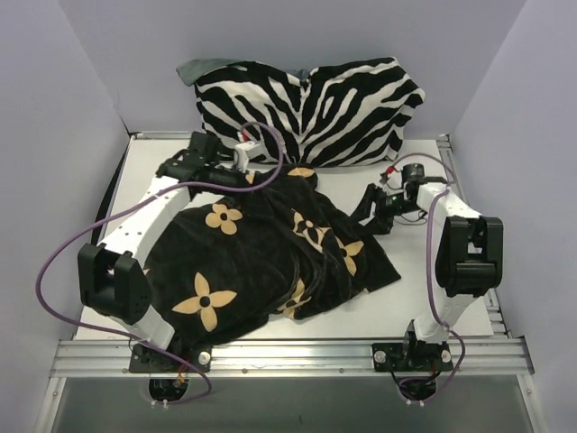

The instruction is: Put the pillow into the pillowcase

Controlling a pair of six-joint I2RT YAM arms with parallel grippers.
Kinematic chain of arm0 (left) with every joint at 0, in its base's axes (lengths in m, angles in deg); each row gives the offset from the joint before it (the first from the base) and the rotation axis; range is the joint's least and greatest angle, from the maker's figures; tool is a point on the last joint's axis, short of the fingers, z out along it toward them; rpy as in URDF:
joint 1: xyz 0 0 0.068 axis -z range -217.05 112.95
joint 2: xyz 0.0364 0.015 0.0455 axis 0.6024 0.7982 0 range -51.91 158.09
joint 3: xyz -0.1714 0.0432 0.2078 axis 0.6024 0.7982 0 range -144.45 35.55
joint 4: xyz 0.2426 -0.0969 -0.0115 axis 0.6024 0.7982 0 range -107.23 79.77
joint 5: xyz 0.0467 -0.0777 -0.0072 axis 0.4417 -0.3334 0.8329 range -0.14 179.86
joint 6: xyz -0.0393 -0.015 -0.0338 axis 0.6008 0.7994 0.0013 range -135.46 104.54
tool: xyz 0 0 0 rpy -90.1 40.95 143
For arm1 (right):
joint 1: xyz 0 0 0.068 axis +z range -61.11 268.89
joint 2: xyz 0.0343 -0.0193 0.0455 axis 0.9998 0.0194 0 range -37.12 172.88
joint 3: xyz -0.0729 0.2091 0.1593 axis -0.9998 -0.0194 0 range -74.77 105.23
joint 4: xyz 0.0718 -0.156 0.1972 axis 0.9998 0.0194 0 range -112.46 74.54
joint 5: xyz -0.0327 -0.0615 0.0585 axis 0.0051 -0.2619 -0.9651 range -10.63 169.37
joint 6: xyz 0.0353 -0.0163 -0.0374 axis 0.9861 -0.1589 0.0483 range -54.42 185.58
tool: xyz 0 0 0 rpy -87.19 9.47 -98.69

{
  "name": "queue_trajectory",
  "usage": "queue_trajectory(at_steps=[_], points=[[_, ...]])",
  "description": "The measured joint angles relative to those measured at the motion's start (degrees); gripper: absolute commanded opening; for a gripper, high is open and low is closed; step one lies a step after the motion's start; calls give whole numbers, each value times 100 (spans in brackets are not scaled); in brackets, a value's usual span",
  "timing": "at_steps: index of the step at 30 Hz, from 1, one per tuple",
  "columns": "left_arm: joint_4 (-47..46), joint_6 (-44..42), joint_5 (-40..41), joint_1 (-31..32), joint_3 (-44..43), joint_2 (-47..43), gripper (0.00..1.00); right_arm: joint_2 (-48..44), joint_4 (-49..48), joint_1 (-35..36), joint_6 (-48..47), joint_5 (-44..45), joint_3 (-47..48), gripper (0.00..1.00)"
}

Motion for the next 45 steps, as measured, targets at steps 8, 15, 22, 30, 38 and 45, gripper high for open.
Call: queue_trajectory(at_steps=[8,15,22,30,38,45], points=[[903,-931,2310,-946,254,282,85,730,841,516,-1364,1414,1886,48],[1191,-1263,2817,-1049,422,1128,73,1755,1117,844,-1429,1110,1342,23],[1777,-1401,2586,-955,-1539,2828,74,1462,1528,901,-1818,332,103,17],[1349,-1495,2155,-820,-3370,3735,83,1139,3167,1456,-3292,-612,63,26],[955,-1475,1797,-1005,-1832,2302,87,638,2603,-127,-2767,31,2583,63],[544,-1322,1867,-109,-1451,1294,98,1891,1547,-50,-2105,1714,4280,85]])
